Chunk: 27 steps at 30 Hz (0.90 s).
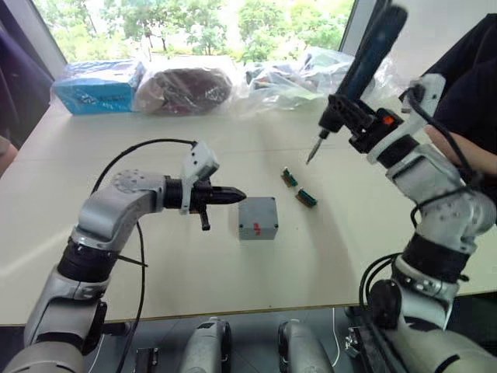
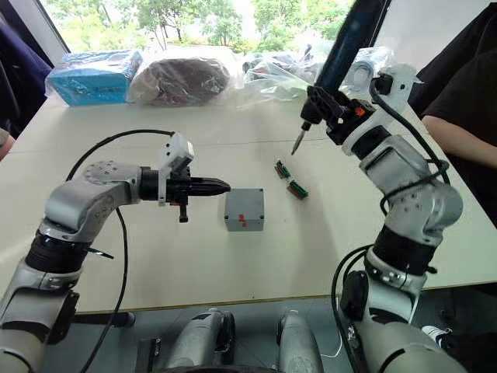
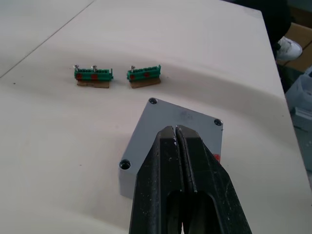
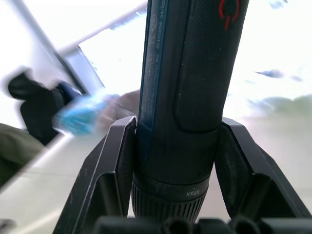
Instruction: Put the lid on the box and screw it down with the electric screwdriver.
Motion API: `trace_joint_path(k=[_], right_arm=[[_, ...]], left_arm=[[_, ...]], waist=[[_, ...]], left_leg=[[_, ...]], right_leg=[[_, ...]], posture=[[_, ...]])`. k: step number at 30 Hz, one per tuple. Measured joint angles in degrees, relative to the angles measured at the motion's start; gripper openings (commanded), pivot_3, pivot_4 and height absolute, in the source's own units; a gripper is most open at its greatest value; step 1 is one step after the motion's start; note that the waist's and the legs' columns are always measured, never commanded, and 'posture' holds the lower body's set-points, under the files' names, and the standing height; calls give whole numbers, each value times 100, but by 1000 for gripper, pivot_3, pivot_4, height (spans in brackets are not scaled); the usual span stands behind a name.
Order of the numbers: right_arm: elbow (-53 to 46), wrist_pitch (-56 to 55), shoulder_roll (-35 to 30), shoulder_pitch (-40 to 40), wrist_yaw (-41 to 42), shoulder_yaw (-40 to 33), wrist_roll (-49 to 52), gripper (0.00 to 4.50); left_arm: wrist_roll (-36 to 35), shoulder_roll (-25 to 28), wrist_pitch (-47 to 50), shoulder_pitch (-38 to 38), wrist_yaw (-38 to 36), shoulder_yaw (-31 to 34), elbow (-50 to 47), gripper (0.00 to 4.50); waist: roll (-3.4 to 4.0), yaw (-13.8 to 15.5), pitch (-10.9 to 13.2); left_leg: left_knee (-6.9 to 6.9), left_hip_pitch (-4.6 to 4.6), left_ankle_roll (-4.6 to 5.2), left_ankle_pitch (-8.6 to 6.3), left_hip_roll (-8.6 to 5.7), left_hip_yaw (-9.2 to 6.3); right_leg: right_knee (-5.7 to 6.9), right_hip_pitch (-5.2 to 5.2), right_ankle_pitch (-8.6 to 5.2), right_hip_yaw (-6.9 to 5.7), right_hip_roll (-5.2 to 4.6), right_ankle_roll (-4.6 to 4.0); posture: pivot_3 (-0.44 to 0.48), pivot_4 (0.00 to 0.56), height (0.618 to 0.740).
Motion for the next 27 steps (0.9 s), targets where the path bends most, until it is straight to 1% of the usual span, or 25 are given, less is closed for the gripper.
trace_joint_path(k=[2, 6, 8, 10, 16, 27], right_arm=[[-205, -319, 221, 332, 27, 381, -24, 1823], [-197, -828, 435, 820, 59, 1111, -364, 1823], [-194, -1133, 466, 1085, 133, 1511, -578, 1823], [-179, -1355, 471, 1251, 190, 1740, -726, 1823], [-47, -2017, 457, 1547, 258, 2091, -1204, 1823], [319, -2610, 434, 1645, 332, 2313, -1607, 1823]], left_arm=[[154, -35, -94, -45, -20, -172, 90, 0], [445, -138, -398, -144, -137, -482, 286, 0], [634, -153, -565, -150, -188, -673, 423, 0], [763, -177, -657, -150, -255, -751, 510, 0], [1049, -183, -1037, -152, -372, -876, 527, 0], [1065, -227, -951, -132, -378, -859, 477, 0]], waist=[[0, -17, 0], [1, -11, 0], [1, -3, 0], [0, 4, 0], [-1, 1, -1], [-1, 2, -1]], left_leg=[[0, 1, -1, 1, -2, 1], [0, 1, -3, 2, -2, 0], [0, -1, -3, 2, -3, 1], [2, -2, -3, 2, -3, 1], [3, 2, -3, 2, -2, -1], [3, 3, -3, 2, -1, -2]], right_leg=[[2, 0, 0, 2, 5, 0], [6, -4, 0, 2, 9, -2], [5, -4, 0, 3, 9, -2], [4, -4, 0, 3, 9, -1], [6, -1, 0, 3, 9, -2], [7, -1, 0, 3, 9, -2]], posture=[[0, 150, 740], [0, 150, 740], [0, 150, 740], [0, 150, 740], [0, 150, 740], [0, 150, 740]])
